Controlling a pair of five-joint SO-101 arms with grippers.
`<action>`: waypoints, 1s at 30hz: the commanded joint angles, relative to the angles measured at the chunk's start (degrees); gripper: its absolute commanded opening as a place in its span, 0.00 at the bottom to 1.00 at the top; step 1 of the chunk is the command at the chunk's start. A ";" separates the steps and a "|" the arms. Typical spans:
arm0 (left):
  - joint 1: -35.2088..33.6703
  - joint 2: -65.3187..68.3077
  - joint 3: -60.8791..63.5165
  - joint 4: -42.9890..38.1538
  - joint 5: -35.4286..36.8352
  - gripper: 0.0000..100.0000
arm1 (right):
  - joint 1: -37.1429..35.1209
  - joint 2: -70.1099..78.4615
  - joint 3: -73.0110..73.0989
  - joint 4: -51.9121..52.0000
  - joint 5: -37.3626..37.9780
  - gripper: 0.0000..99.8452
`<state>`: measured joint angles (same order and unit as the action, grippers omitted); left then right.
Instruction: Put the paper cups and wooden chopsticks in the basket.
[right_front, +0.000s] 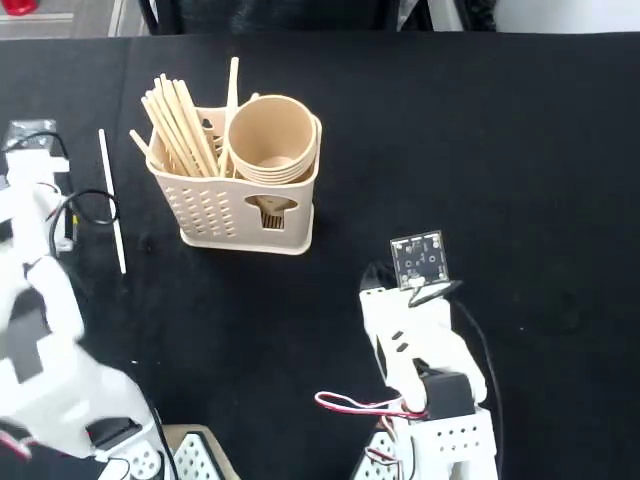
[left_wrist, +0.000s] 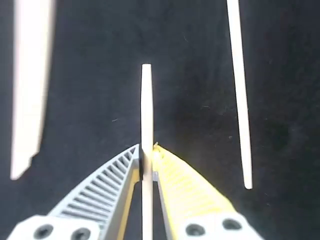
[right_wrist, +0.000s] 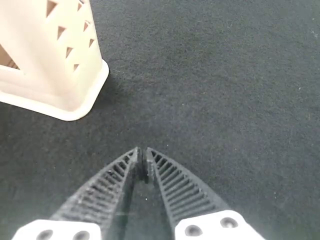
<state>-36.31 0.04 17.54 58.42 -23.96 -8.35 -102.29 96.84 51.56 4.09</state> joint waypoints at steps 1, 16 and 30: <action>0.31 -24.53 11.74 -5.98 3.78 0.03 | 0.70 -0.57 -0.04 0.18 0.62 0.01; 12.00 -72.88 26.33 -54.86 35.69 0.03 | 0.70 -0.57 -0.04 0.18 0.62 0.01; 29.41 -57.85 24.13 -54.68 38.07 0.03 | 0.70 -0.57 -0.04 0.09 0.62 0.01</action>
<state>-7.82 -60.88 36.62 10.24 13.76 -8.35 -102.29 96.84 51.56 4.09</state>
